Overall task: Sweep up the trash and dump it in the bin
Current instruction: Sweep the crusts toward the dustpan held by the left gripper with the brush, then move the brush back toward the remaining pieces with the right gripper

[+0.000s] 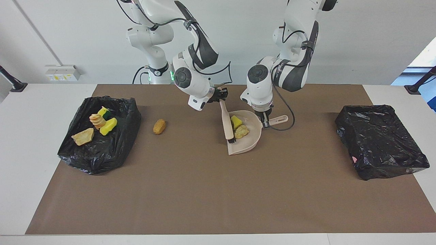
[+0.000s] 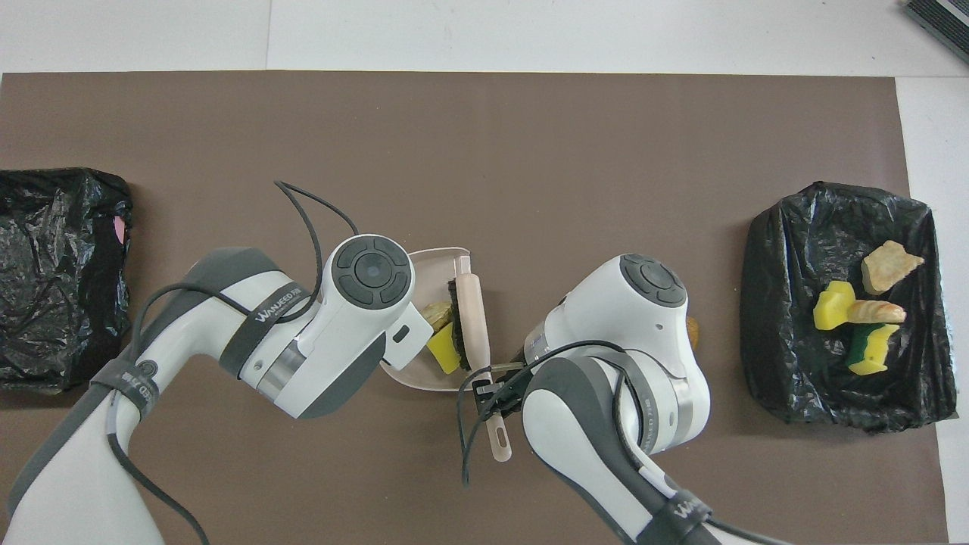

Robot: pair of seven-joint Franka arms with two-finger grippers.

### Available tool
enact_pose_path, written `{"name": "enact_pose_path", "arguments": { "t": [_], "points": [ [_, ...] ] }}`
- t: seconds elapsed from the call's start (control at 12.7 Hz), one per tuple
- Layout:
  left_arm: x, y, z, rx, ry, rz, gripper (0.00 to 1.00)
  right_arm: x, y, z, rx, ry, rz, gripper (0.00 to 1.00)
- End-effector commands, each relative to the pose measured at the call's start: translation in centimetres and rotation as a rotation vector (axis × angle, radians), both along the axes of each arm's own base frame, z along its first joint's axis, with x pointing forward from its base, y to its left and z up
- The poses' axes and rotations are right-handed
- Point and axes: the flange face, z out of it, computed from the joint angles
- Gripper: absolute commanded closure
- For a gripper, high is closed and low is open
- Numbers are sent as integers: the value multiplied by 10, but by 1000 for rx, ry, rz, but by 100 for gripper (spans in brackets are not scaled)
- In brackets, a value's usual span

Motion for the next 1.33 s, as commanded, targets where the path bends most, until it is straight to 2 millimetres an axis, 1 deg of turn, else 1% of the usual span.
{"name": "enact_pose_path", "arguments": {
  "t": [0.0,0.08,0.24,0.31,0.47,0.63,0.71,0.78,1.02,1.1,1.26],
  "points": [
    [-9,12,0,6,-1,-24,100,0,-24,38,-65,-66,45,100],
    [-10,12,-2,1,4,-20,100,3,-39,49,-126,-88,55,100],
    [-10,12,-2,-4,6,-16,100,-2,-56,63,-255,-115,123,100],
    [-10,13,-2,-4,6,-16,100,0,-68,66,-308,-133,142,100],
    [-9,12,-1,-9,2,-15,100,0,-75,68,-383,-162,184,100],
    [-9,11,-1,-14,-4,-17,100,-1,-91,65,-504,-177,249,100],
    [-8,12,-1,-14,-4,-15,100,-1,-106,66,-564,-184,263,100],
    [-9,11,-1,-14,-4,-17,100,-4,-119,59,-610,-192,282,100],
    [-8,12,-1,-15,-3,-14,100,3,-173,41,-582,-204,288,100],
    [-8,12,-1,-15,-3,-14,100,5,-191,37,-577,-183,294,100],
    [-9,11,-1,-16,-4,-16,100,2,-216,37,-625,-127,265,100]
  ]
}}
